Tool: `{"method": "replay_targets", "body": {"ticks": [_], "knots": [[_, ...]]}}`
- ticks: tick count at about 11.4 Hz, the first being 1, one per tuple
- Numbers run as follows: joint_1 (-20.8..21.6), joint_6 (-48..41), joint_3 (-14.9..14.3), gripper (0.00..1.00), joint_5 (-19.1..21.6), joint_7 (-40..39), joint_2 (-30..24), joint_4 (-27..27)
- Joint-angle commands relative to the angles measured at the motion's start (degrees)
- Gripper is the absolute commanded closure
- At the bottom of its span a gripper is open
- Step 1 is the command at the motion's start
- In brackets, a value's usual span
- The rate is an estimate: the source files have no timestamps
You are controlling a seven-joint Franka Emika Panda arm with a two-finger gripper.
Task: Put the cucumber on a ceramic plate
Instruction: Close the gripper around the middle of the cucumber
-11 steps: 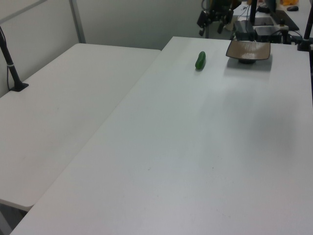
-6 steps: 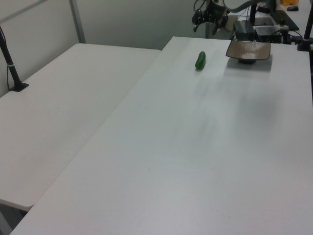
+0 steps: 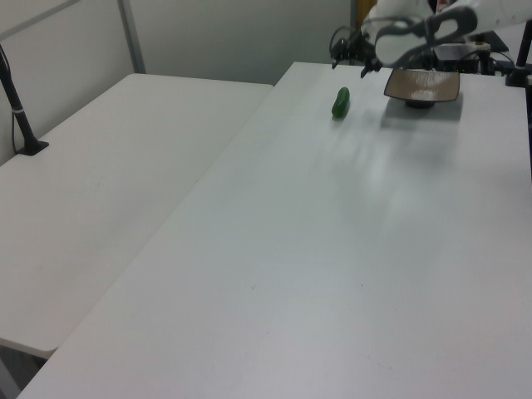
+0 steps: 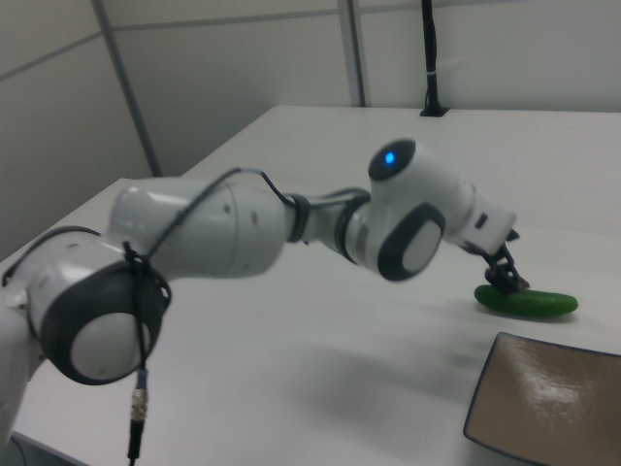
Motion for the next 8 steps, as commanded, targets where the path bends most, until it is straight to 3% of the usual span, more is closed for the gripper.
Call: {"method": "replay_targets", "body": {"ticks": [1, 8], "knots": [[1.1, 4.5, -1.9, 0.0, 0.0, 1.4, 5.9, 3.6], [1.5, 5.7, -2.1, 0.0, -1.5, 1.2, 10.8, 6.8]]}}
